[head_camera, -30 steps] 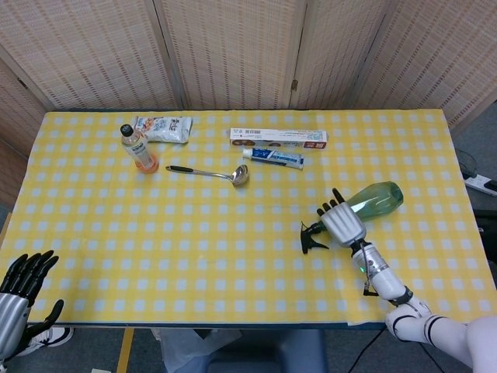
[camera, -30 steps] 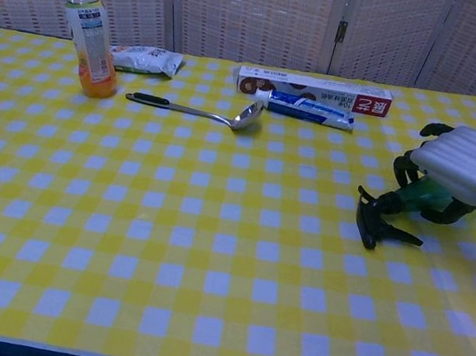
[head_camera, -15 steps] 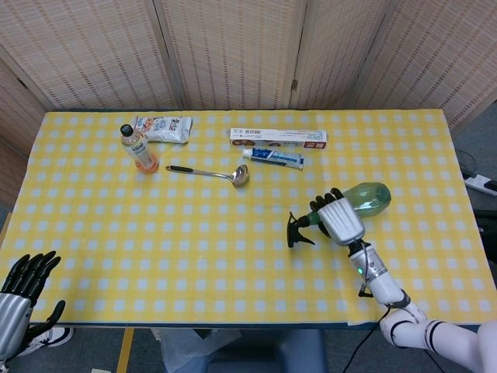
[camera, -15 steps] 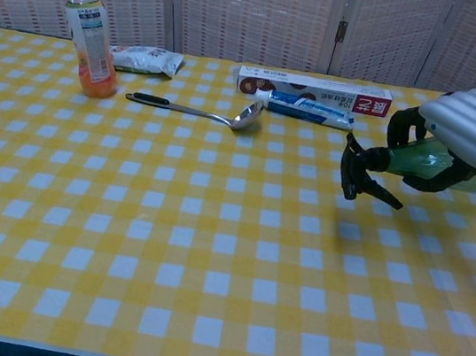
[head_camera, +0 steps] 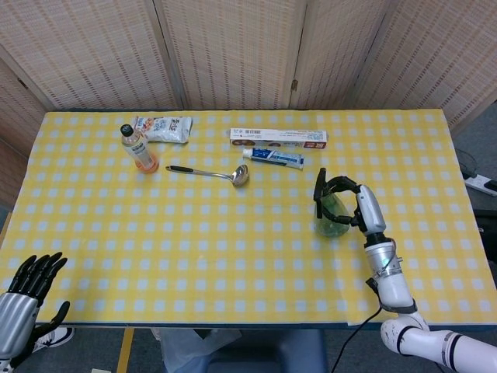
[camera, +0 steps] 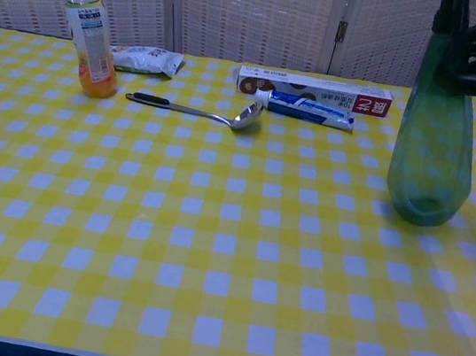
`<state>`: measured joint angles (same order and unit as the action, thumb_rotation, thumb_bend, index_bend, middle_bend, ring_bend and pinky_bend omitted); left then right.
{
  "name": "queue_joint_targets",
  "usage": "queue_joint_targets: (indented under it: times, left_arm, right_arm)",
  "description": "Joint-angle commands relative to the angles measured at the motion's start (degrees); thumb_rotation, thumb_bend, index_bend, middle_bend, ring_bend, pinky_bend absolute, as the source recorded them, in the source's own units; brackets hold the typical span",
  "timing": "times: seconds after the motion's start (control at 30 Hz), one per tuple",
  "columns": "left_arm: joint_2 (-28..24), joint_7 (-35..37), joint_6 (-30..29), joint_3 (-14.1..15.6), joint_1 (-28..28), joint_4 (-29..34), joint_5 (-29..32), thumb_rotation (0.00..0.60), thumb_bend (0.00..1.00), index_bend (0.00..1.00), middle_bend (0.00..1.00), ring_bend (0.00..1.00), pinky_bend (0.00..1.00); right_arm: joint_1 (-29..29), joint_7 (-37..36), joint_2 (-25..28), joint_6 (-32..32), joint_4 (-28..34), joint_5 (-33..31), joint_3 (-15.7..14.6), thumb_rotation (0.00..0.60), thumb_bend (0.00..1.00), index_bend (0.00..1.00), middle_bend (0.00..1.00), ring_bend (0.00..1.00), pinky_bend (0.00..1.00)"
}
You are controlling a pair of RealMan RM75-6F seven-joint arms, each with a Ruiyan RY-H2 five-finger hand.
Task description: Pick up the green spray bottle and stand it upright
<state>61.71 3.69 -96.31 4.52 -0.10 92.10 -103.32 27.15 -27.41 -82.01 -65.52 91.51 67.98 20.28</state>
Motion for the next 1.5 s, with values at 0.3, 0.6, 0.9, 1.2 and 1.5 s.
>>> queue_joint_targets:
  times: [0.3, 0.6, 0.9, 1.2, 1.5]
  left_arm:
    - [0.0, 0.3, 0.5, -0.1, -0.2, 0.0, 0.4, 0.600, 0.45, 0.09, 0.09, 0.10, 0.00]
    - [0.1, -0.2, 1.1, -0.1, -0.4, 0.1, 0.6, 0.600, 0.45, 0.10, 0.09, 0.10, 0.00]
    - [0.5, -0.8, 1.8, -0.3, -0.7, 0.1, 1.3, 0.600, 0.45, 0.10, 0.09, 0.10, 0.00]
    - [1.1, -0.9, 2.5, -0.2, -1.0, -0.1, 1.5, 0.600, 0.39, 0.10, 0.10, 0.10, 0.00]
    - [1.2, -0.9, 2.0, -0.4, -0.9, -0.2, 1.5, 0.559, 0.36, 0.11, 0.13, 0.11, 0.00]
  right_arm:
    - [-3.8, -25.1, -3.3, -2.0, -10.3, 7.3, 0.0, 0.600, 0.33, 0.76, 0.67, 0.58, 0.33]
    - [-2.9, -26.8, -7.9, -5.0, -19.7, 13.5, -4.2, 0.600, 0.33, 0.75, 0.63, 0.54, 0.33]
    - [-2.4, -29.2, -9.7, -7.2, -25.2, 15.3, -5.5, 0.600, 0.33, 0.55, 0.50, 0.45, 0.29]
    - [-2.1, -30.1, -9.5, -7.8, -27.2, 16.5, -6.9, 0.600, 0.33, 0.16, 0.24, 0.21, 0.11]
    - [-2.6, -29.7, -8.5, -9.1, -26.6, 16.6, -7.6, 0.600, 0.33, 0.08, 0.16, 0.13, 0.04]
